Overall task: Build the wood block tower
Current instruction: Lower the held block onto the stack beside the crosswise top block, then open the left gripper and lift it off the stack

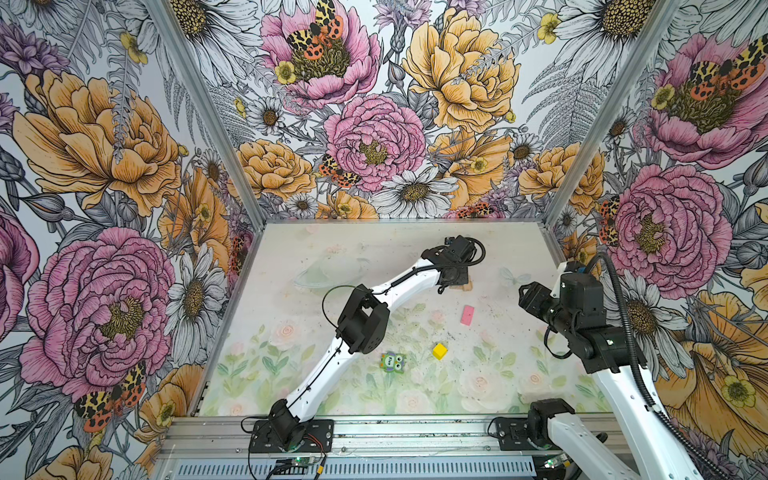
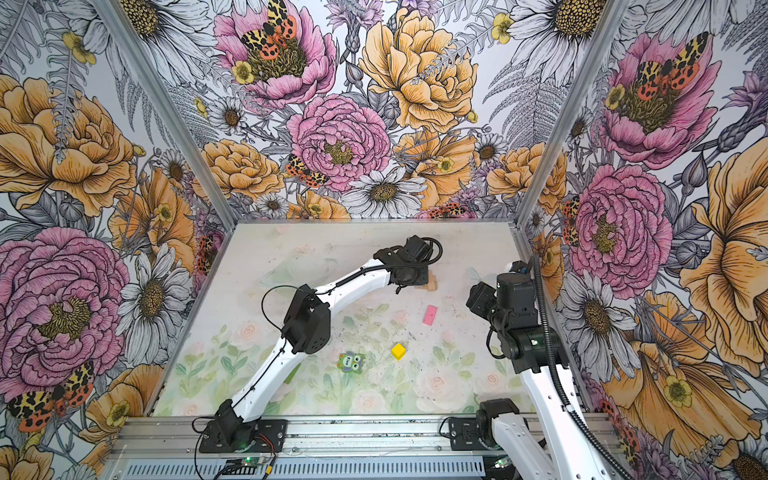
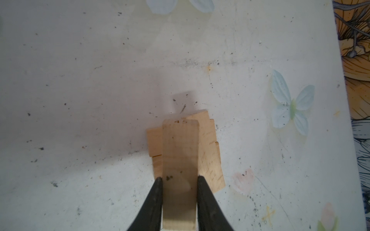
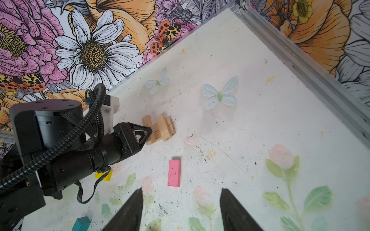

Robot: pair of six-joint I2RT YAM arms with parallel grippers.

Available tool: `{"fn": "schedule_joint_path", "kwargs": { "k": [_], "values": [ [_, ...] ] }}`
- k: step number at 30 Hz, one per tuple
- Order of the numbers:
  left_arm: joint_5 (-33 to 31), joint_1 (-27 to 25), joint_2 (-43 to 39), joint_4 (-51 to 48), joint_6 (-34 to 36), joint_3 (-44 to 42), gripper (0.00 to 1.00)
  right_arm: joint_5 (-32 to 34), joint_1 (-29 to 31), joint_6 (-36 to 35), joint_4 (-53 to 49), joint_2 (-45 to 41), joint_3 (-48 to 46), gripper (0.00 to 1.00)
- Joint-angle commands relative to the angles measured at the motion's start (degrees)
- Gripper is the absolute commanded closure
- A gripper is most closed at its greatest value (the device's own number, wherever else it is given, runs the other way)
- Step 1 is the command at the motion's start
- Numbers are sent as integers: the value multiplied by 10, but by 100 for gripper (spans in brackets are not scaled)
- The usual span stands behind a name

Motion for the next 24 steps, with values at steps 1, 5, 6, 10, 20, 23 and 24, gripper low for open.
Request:
{"fn": "schedule_joint_path", "kwargs": {
  "k": [1, 5, 6, 10, 20, 23, 24],
  "values": [
    [2, 5, 17, 6, -11, 23, 72, -5, -4, -11, 1, -2, 1, 36],
    [5, 5, 20, 5, -10, 26, 72, -3, -5, -11, 0, -2, 2, 36],
    [6, 5, 20, 5, -10, 25, 72, -4, -6, -12, -1, -3, 2, 36],
    [-2, 4, 16, 6, -8, 17, 71, -5, -8, -11, -1, -3, 3, 36],
    [-1, 3, 16, 4, -10, 18, 62, -2, -11, -16, -4, -5, 2, 35],
    [-3, 2, 14, 5, -10, 18, 60, -1, -12, -16, -4, -5, 1, 35],
    [-3, 2, 13, 5, -10, 18, 59, -1, -11, -18, -4, -5, 0, 35]
  ]
}}
